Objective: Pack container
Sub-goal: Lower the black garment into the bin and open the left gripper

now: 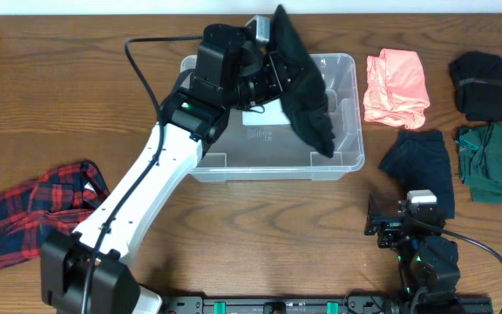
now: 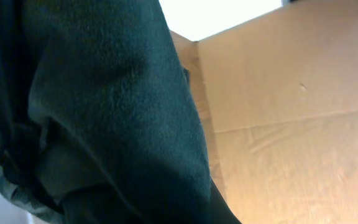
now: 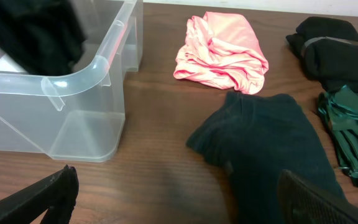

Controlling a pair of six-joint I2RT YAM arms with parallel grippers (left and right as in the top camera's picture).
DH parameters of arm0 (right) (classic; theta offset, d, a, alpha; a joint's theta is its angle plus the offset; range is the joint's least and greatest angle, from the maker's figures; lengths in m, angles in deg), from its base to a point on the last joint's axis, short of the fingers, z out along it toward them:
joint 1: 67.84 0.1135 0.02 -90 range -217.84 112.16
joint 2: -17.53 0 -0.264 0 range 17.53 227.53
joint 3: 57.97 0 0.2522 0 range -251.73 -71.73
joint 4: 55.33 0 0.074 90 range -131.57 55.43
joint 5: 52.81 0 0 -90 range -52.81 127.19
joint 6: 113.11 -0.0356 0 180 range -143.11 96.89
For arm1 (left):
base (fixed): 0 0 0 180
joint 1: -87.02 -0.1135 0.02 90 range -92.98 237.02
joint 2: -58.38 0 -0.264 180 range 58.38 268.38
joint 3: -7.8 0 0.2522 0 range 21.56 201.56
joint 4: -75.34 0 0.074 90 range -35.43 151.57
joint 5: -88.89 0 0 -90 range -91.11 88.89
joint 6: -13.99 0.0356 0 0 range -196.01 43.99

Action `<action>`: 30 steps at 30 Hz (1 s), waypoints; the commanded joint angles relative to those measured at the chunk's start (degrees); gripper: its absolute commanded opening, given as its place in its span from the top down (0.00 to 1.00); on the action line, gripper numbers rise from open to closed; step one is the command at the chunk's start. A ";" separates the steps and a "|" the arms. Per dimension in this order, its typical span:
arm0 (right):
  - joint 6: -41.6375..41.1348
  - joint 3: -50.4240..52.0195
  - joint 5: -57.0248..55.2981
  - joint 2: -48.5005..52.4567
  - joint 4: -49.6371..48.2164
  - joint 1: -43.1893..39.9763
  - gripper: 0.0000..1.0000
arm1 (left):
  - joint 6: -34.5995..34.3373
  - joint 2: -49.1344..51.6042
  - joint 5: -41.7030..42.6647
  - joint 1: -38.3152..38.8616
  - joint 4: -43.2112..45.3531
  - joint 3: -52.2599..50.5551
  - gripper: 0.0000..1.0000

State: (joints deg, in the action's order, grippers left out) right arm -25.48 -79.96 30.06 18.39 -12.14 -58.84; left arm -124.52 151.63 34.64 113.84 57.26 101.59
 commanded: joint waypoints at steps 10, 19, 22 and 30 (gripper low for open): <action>-0.17 0.11 -0.13 -0.11 0.11 -0.46 0.01 | 10.82 -0.72 4.42 2.03 5.68 1.03 0.94; -0.17 0.11 -0.13 -0.11 0.09 -0.46 0.01 | 15.96 3.52 6.19 2.03 7.30 1.03 0.94; -0.17 0.11 -0.13 -0.11 0.11 -0.46 0.01 | 15.96 5.44 9.75 2.03 11.21 1.03 0.94; -0.17 0.11 -0.13 -0.11 0.11 -0.46 0.01 | 19.19 8.35 15.04 1.90 13.62 1.03 0.94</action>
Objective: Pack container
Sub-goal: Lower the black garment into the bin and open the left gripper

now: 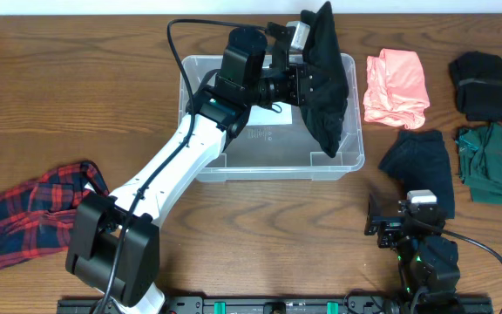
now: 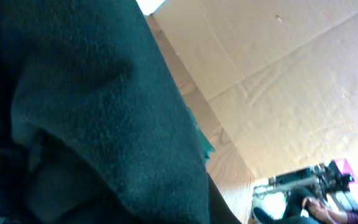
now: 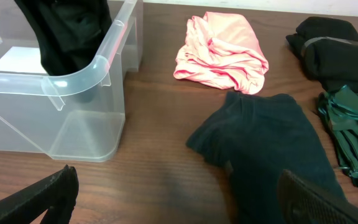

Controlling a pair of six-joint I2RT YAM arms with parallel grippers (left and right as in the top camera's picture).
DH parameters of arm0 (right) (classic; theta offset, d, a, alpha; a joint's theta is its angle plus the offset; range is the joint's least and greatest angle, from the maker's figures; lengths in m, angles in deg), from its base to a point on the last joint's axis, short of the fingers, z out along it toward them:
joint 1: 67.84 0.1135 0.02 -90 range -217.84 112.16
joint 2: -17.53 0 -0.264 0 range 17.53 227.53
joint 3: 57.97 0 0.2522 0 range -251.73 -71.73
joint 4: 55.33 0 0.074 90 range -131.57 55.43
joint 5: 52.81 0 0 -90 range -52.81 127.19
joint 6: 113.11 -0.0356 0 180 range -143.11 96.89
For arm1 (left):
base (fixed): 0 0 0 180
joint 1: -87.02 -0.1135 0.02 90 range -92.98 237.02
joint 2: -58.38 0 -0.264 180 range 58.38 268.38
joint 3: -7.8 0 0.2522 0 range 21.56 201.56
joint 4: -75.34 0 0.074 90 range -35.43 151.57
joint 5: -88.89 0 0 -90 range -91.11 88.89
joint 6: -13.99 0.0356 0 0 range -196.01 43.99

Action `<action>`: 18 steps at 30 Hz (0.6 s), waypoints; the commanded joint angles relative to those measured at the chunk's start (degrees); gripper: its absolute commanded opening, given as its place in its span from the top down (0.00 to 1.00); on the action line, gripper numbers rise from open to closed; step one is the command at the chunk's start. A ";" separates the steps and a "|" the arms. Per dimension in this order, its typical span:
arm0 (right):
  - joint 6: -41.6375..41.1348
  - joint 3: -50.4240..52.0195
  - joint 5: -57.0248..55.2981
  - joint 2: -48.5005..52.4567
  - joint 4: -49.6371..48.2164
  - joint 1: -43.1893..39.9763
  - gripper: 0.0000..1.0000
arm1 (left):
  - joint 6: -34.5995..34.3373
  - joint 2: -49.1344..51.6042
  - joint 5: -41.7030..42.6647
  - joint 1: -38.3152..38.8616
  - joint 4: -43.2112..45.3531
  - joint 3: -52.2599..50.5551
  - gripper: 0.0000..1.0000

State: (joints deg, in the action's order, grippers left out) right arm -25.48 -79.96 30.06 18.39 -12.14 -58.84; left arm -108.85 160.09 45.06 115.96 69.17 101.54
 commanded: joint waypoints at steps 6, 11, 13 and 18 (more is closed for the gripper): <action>-0.17 0.11 -0.13 -0.11 0.11 -0.46 0.01 | 5.46 -0.02 7.65 -0.26 2.01 1.14 0.94; -0.17 0.11 -0.13 -0.11 0.11 -0.46 0.01 | 5.81 -0.02 11.85 -0.26 4.94 1.14 0.94; -0.17 0.11 -0.13 -0.11 0.11 -0.46 0.01 | 5.79 -0.02 13.11 -0.26 5.86 1.14 0.94; -0.17 0.11 -0.13 -0.11 0.11 -0.46 0.01 | 6.14 -0.02 13.27 -0.26 3.93 1.14 0.93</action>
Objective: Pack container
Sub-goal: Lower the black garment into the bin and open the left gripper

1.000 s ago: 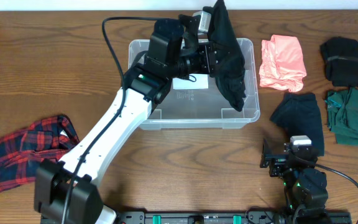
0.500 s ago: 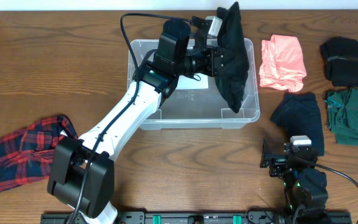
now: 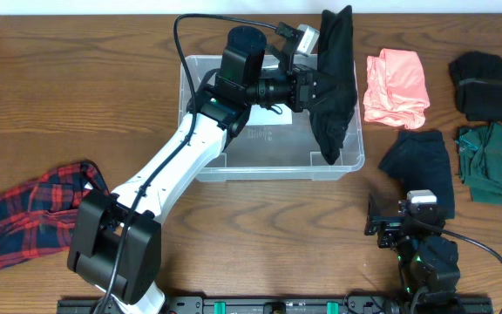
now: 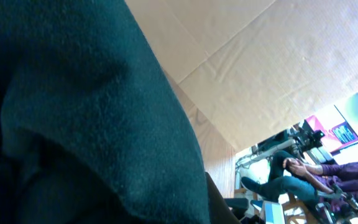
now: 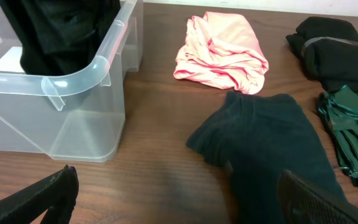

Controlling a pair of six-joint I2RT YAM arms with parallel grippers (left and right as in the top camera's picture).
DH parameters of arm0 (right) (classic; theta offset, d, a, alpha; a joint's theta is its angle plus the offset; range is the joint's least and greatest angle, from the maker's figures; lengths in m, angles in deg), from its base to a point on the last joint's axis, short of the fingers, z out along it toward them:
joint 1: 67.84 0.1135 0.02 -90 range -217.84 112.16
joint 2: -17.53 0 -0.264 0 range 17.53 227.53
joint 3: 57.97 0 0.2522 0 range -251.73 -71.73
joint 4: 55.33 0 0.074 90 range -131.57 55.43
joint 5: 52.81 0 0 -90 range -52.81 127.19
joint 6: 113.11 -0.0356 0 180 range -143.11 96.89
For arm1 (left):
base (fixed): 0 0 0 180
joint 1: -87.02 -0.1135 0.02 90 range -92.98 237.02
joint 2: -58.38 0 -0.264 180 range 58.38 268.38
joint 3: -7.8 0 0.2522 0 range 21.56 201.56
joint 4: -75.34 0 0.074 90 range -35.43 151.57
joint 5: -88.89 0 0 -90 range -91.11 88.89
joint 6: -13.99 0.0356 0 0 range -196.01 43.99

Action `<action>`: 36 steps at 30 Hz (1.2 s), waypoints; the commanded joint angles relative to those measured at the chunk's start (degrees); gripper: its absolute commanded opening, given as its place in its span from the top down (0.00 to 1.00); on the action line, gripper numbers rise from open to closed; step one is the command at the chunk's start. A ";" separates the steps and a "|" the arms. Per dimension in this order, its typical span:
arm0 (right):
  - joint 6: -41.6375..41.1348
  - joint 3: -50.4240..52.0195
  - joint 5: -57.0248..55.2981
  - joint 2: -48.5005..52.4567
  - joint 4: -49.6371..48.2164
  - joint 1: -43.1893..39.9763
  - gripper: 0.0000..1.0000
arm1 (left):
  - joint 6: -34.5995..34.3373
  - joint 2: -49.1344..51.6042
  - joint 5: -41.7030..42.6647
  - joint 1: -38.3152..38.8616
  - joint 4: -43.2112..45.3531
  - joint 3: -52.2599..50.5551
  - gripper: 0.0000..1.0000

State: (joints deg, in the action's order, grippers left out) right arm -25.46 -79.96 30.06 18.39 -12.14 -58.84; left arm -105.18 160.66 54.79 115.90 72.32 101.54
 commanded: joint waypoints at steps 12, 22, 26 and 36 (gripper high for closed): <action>-0.20 0.11 -0.13 -0.11 0.11 -0.46 0.01 | 5.18 -0.57 2.12 -2.56 -7.98 1.14 0.86; -0.20 0.11 -0.13 -0.11 0.11 -0.46 0.01 | 5.14 -0.59 1.92 -5.84 -12.20 1.14 0.25; -0.17 0.11 -0.13 -0.11 0.11 -0.46 0.01 | 5.14 -0.61 1.90 -8.37 -14.12 1.14 0.22; -0.20 0.11 -0.13 -0.11 0.11 -0.46 0.01 | 5.68 -2.21 -2.54 -17.33 -15.02 1.14 0.13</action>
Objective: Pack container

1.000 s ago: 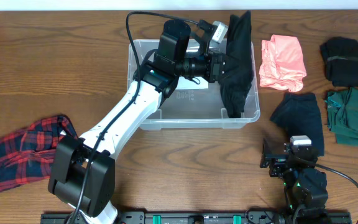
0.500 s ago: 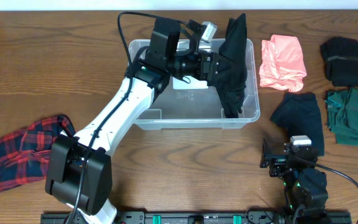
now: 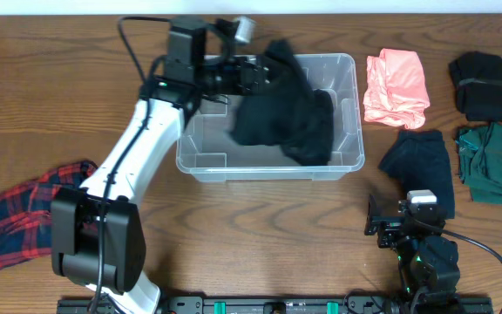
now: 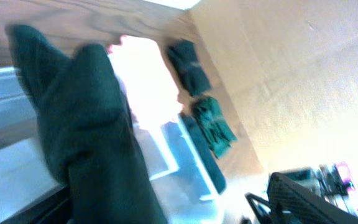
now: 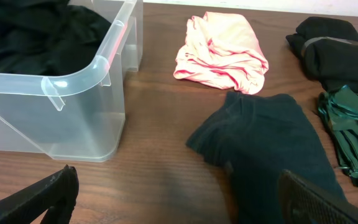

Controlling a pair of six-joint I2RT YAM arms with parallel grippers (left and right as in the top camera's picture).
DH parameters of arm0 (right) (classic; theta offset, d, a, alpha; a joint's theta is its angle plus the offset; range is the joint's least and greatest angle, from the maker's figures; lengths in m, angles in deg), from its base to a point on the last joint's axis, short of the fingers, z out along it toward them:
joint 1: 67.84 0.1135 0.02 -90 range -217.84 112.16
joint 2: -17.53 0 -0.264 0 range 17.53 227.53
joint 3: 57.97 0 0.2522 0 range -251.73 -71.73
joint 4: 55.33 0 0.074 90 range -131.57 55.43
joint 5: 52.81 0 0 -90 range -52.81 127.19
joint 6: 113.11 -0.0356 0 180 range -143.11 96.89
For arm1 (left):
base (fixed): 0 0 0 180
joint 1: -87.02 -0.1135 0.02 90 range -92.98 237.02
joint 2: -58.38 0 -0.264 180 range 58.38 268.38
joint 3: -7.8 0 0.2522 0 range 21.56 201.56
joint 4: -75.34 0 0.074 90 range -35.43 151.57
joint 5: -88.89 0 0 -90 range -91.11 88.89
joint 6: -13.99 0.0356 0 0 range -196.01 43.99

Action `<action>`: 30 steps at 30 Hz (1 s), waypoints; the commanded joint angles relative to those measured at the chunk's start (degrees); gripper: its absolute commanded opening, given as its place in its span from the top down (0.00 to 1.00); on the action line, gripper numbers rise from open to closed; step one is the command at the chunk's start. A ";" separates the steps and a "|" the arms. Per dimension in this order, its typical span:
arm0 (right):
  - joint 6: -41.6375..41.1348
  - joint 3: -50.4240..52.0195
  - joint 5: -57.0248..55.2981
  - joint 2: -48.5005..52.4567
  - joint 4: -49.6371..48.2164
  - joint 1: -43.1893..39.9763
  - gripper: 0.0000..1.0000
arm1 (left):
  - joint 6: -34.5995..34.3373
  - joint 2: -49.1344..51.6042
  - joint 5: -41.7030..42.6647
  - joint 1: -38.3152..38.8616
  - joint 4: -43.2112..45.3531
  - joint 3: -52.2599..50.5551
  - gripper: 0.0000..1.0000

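Note:
The clear plastic container stands at the table's middle, its near corner showing in the right wrist view. A dark garment lies spread inside it, also seen as a dark garment behind the wall. My left gripper hovers over the container's back left, open; the dark garment still drapes past its left finger, and the gripper holds nothing between its fingers. My right gripper rests near the front right edge, open and empty.
A pink garment, a black folded one, a green one and a dark navy one lie right of the container. A red plaid shirt lies at the far left.
My left gripper has moved from over the container's right end to its back left and has opened. The dark garment, then hanging from it, now lies in the container. The right arm is unmoved.
My left gripper held the dark garment hanging over the container's middle, then over its right side, then over its right end. Now the garment lies spread in the container and the gripper is open. The right arm stayed parked throughout.

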State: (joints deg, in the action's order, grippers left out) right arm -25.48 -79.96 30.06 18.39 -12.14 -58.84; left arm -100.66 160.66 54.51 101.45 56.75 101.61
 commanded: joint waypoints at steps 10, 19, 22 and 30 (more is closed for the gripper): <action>-0.17 0.11 -0.13 -0.11 0.11 -0.46 0.01 | 3.72 -8.50 -5.44 -11.19 0.33 1.84 0.12; -0.17 0.11 -0.13 -0.11 0.11 -0.46 0.01 | 15.28 -16.13 -22.10 -7.72 -15.13 1.84 0.19; -0.15 0.11 -0.13 -0.11 0.09 -0.46 0.01 | 20.06 -17.18 -31.98 -3.23 -20.33 1.84 0.39; -0.17 0.11 -0.13 -0.11 0.11 -0.46 0.01 | 28.13 -14.91 -58.71 10.36 -23.41 1.81 0.43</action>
State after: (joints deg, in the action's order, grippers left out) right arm -25.46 -79.96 30.06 18.39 -12.14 -58.84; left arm -78.10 144.46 10.51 109.06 33.32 102.57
